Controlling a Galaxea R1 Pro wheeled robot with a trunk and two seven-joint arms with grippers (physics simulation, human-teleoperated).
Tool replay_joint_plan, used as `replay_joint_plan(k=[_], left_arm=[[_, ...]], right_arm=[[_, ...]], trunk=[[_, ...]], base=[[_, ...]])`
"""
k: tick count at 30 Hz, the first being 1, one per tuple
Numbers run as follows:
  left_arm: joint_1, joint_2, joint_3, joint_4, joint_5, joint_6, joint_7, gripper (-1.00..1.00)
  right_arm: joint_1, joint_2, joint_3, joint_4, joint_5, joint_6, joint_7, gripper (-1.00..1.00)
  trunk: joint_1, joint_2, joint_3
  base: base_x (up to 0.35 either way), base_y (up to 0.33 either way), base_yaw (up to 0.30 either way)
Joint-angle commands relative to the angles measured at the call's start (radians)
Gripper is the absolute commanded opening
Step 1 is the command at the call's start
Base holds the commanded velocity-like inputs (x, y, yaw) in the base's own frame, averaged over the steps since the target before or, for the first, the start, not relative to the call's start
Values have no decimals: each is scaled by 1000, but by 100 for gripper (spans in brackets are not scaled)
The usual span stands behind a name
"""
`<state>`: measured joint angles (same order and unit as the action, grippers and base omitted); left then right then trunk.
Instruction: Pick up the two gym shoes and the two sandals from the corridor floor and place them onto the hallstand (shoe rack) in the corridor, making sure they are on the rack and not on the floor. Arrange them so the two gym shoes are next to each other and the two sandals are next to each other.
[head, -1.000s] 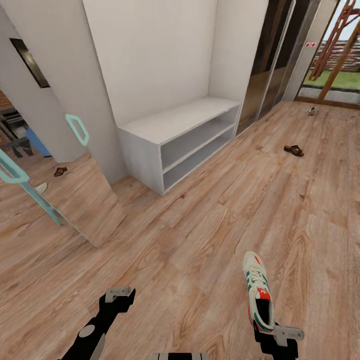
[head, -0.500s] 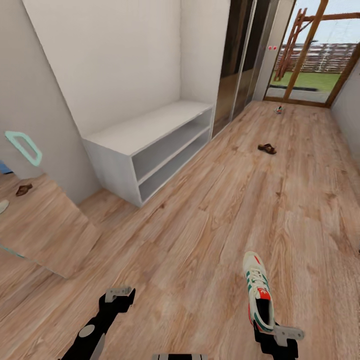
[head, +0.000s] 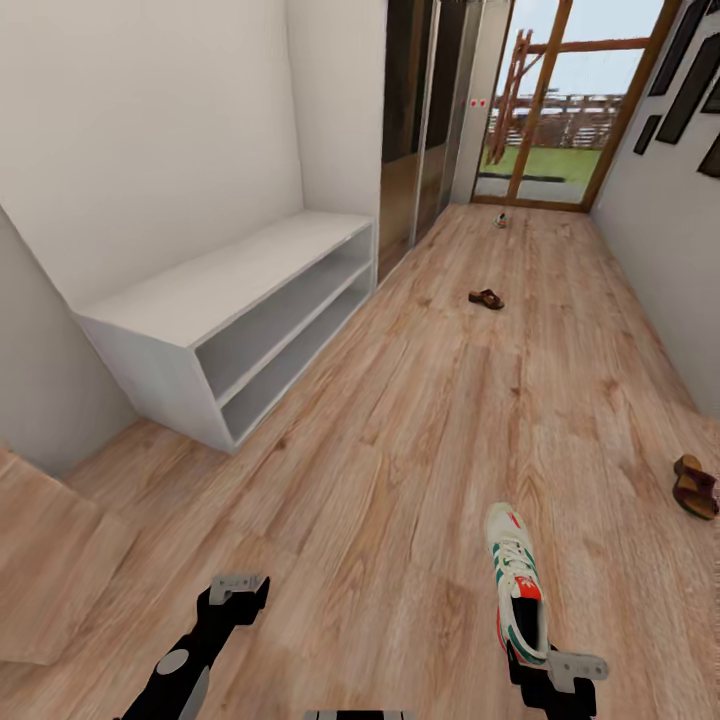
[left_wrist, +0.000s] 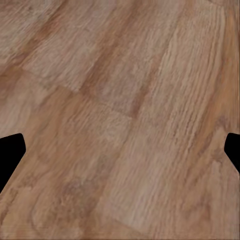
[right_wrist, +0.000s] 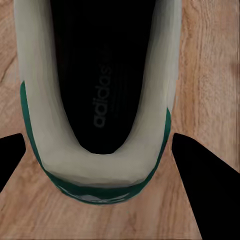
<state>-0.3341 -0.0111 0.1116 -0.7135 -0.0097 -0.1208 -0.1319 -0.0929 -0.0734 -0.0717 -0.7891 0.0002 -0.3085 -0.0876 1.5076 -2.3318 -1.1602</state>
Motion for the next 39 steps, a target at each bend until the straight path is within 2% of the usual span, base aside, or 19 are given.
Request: replay_joint_plan(k=[1,22,39], left_arm=[[0,-1,7,0,-1,-2,-9,100],[0,-1,7,0,-1,-2,-9,100],[0,-1,7,0,-1,-2,-9,100]], right_arm=[[-1,0,1,1,0,-3,-3,-100],[-1,1,2,0,0,-3,-4,-100],[-1,0,3,-2,1,0,-1,-100]], trunk=[[0,0,0],[0,0,16],[0,0,17]], base=[[339,0,-288],[339,0,-282],[339,0,-17]])
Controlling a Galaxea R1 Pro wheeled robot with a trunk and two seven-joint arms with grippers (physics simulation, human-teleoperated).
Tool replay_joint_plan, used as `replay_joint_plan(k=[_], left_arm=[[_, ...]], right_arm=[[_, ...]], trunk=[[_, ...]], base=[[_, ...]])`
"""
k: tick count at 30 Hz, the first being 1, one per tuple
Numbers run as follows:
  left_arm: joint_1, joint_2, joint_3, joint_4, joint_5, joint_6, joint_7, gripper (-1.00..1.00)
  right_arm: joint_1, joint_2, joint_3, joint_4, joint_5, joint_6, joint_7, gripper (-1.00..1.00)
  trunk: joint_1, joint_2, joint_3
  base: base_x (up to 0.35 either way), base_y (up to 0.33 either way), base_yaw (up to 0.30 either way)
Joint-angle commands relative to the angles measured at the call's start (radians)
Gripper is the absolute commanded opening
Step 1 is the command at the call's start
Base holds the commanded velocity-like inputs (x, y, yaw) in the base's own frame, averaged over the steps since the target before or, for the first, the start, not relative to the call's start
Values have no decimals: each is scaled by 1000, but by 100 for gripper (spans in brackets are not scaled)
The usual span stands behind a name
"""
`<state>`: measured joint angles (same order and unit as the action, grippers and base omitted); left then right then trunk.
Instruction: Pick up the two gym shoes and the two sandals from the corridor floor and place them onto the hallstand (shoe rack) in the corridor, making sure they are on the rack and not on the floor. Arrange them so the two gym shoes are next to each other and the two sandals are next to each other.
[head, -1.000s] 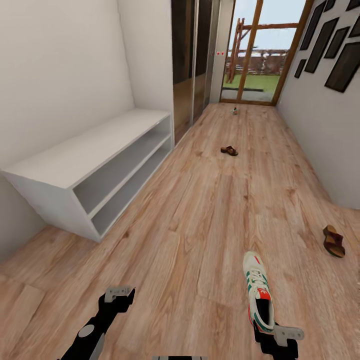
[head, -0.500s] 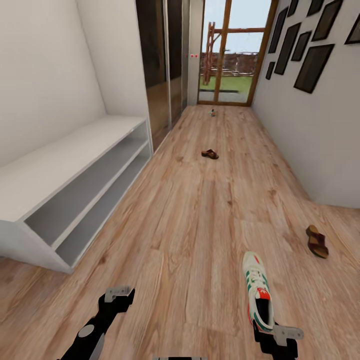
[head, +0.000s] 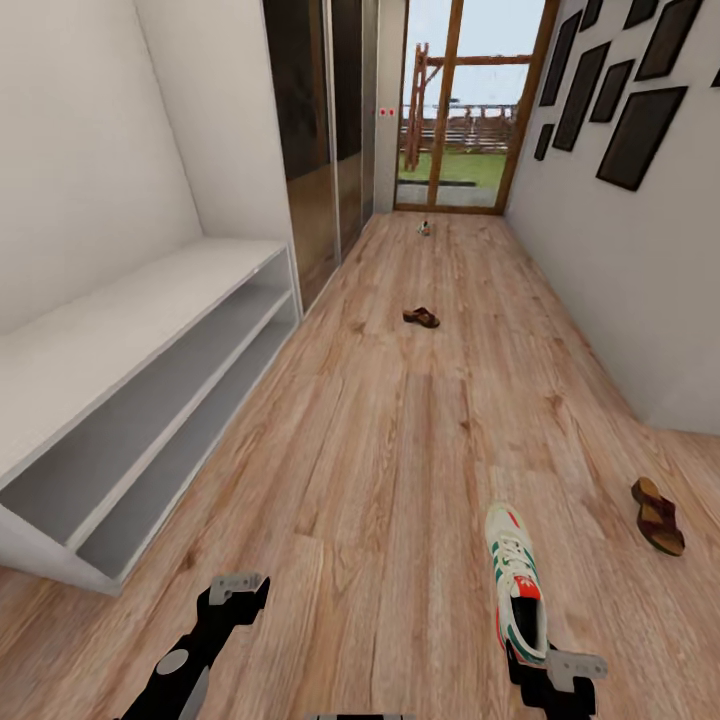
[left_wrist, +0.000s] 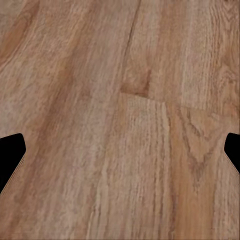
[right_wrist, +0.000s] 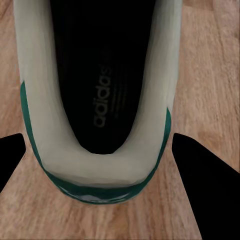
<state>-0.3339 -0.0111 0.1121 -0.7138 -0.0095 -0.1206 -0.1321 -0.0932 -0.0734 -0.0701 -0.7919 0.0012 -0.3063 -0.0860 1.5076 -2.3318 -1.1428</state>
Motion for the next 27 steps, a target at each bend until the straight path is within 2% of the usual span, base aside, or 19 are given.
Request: replay_joint_plan(k=[1,27], left_arm=[[-1,-1,6,1,-1,-2,-9,100],[-1,-1,6,1,0,-2,-9,100]], right_arm=[[0,0,1,0,0,-3,-3,-100],[0,3,3,2,0,-4,-5,-100]], trunk=[[0,0,-1],[0,0,-1]], base=[[339,0,0],[339,0,0]])
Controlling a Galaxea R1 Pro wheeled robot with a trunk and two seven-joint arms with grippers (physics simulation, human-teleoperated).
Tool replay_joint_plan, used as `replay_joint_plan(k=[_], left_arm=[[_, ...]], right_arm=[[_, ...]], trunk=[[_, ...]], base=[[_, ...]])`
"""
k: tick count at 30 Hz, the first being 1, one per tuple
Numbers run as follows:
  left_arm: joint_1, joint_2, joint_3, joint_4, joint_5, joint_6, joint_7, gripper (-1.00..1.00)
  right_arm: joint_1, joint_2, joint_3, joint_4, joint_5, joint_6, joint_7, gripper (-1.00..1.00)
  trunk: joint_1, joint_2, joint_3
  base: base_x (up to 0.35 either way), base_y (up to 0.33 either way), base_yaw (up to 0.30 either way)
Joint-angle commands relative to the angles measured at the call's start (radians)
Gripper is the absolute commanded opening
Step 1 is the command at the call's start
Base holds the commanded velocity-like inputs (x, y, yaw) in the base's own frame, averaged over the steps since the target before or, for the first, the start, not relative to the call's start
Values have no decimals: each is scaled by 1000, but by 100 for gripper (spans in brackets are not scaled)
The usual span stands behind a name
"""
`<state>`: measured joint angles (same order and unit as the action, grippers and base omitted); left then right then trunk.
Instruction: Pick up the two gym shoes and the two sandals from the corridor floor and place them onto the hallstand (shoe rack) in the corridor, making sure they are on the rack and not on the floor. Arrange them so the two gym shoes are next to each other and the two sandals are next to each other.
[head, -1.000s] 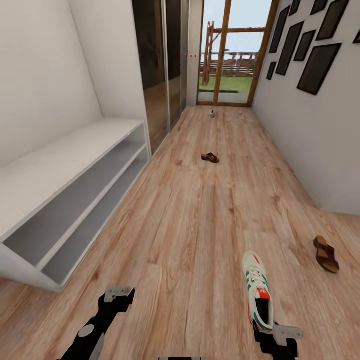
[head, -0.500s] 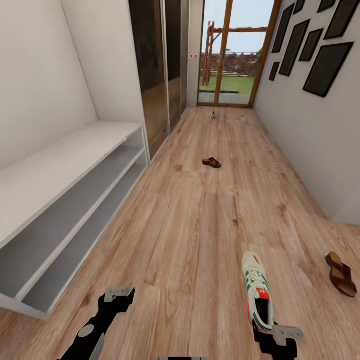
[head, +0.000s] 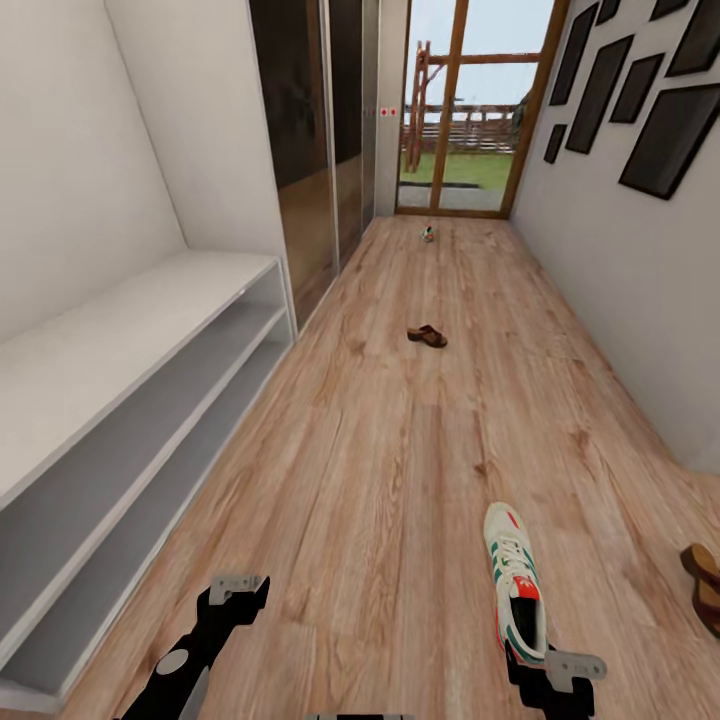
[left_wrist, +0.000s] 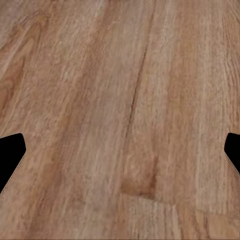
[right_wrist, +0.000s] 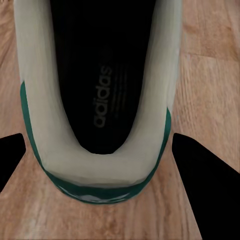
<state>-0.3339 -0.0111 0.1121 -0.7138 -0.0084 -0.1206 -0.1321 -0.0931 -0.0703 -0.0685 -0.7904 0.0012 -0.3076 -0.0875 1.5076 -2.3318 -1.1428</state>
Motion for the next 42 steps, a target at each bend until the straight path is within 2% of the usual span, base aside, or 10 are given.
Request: replay_joint_plan(k=[1,42], left_arm=[[-1,-1,6,1,-1,-2,-9,100],[-1,-4,6,2,-1,-2,-10,100]], right_arm=[[0,0,1,0,0,-3,-3,-100],[-1,0,0,-3,0,-4,-3,-100]], trunk=[[0,0,-1],[0,0,-1]], base=[[339,0,0],[339,0,0]])
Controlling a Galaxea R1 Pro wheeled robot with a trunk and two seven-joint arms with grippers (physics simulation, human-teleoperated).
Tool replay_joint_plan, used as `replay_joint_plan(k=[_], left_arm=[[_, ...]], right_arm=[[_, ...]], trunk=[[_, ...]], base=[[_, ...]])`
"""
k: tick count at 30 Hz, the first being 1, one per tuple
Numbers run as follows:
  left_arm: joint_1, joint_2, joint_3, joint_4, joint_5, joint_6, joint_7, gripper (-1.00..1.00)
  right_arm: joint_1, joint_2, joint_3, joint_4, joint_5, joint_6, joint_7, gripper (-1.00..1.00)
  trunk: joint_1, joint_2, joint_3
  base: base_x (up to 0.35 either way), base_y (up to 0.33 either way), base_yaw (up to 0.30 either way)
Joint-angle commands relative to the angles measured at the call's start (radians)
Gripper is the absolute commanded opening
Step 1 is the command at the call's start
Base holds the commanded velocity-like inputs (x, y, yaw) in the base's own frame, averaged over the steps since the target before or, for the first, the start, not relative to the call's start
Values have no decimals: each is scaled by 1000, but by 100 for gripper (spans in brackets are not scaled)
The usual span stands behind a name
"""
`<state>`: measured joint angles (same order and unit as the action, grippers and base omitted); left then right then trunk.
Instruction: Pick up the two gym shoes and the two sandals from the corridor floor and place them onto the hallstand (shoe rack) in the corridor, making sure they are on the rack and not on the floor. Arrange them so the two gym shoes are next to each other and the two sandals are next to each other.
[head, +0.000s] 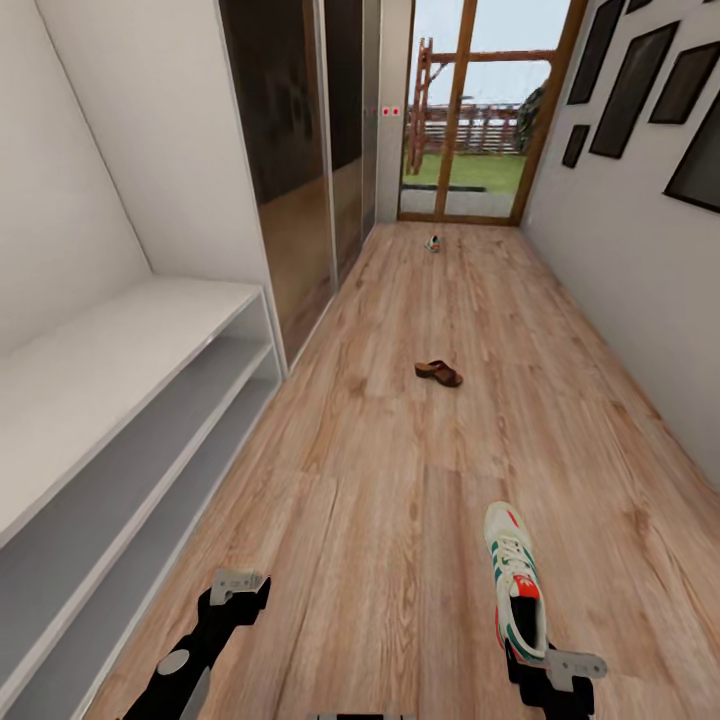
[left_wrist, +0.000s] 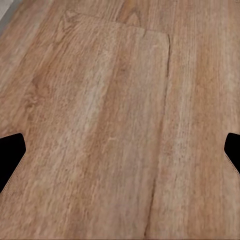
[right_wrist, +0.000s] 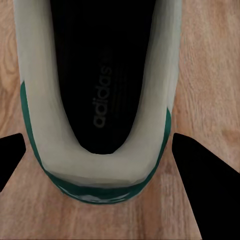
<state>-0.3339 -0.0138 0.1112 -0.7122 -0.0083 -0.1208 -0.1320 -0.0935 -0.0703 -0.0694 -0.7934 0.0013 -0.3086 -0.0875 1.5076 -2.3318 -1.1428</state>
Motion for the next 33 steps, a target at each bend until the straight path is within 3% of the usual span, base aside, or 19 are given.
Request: replay_joint_plan(k=[1,20,33], left_arm=[[-1,-1,7,0,-1,-2,-10,100],[-1,-2,7,0,-1,-2,-10,100],[-1,-2,7,0,-1,-2,-12,100]], right_arm=[[0,0,1,0,0,-3,-3,-100],[0,0,0,1,0,-3,-3,-100],[0,-1,0,2,0,-3,-3,-100]], trunk=[[0,0,-1],[0,0,-1],[0,0,-1]], base=[[339,0,0],[339,0,-9],[339,0,-238]])
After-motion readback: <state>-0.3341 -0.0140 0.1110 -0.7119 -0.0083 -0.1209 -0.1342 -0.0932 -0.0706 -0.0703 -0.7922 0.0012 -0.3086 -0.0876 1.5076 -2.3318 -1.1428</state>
